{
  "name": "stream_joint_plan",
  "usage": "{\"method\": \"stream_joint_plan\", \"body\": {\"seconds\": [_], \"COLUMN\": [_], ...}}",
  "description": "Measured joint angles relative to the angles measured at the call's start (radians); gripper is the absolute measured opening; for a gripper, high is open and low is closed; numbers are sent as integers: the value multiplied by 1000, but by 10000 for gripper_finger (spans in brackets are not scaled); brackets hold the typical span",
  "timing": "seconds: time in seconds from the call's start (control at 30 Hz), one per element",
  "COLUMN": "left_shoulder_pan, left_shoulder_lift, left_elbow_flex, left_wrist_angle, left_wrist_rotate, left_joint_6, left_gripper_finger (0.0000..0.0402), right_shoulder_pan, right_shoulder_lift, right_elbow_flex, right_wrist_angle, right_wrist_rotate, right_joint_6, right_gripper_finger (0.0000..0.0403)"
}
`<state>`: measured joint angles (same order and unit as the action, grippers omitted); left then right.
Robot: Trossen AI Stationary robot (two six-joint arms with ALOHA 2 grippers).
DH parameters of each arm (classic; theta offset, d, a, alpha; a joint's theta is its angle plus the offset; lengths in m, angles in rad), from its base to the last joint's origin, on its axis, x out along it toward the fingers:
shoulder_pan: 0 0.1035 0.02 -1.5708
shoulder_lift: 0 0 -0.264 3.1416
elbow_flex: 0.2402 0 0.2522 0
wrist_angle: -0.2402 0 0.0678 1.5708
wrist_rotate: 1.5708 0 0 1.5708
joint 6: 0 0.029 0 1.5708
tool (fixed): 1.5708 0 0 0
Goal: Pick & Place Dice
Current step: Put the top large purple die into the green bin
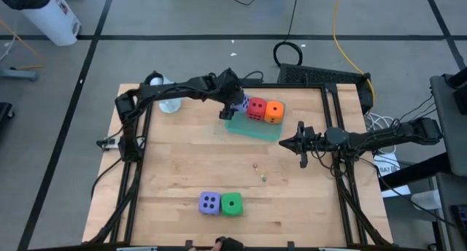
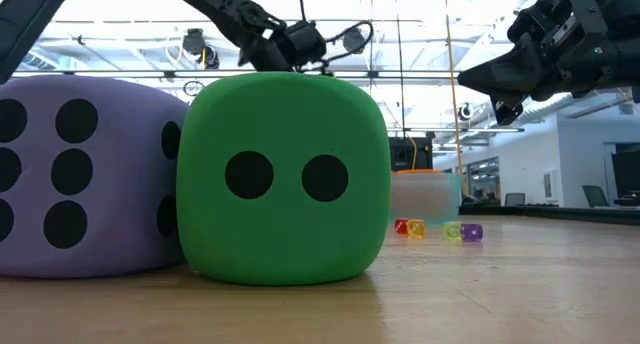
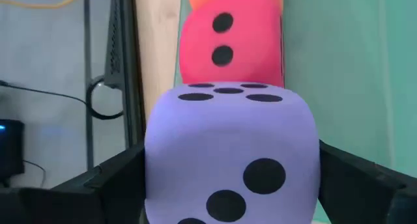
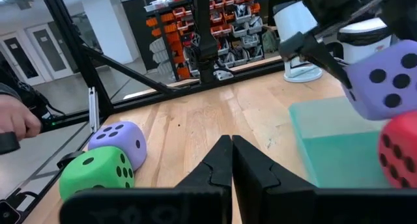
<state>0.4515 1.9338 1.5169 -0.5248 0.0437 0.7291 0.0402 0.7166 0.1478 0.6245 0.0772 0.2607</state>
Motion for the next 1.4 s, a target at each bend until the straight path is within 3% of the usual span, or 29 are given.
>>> {"method": "stream_joint_plan", "body": {"seconds": [0.27,0.57,0.77,0.97,1.17,1.4], "left_shoulder_pan": [0,0,-7,-6,-6,5], "left_shoulder_lift": [59,69,71,71,65,46], "left_elbow_flex": [10,10,9,10,22,142], "left_wrist_angle": [-128,-103,-71,-82,-104,-183], "left_wrist_rotate": [-91,-109,-205,-137,-160,-33], "left_joint_6": [36,48,43,47,75,93], "left_gripper_finger": [369,370,388,395,398,399], "right_shoulder_pan": [0,0,0,0,0,-1], "right_shoulder_lift": [0,0,0,0,0,2], "right_elbow_flex": [0,0,0,0,0,0], "right_wrist_angle": [0,4,4,0,-1,-7], "right_wrist_rotate": [0,0,0,0,0,40], "right_joint_6": [-3,-11,-11,-11,-11,-47], "right_gripper_finger": [0,0,0,0,0,0]}}
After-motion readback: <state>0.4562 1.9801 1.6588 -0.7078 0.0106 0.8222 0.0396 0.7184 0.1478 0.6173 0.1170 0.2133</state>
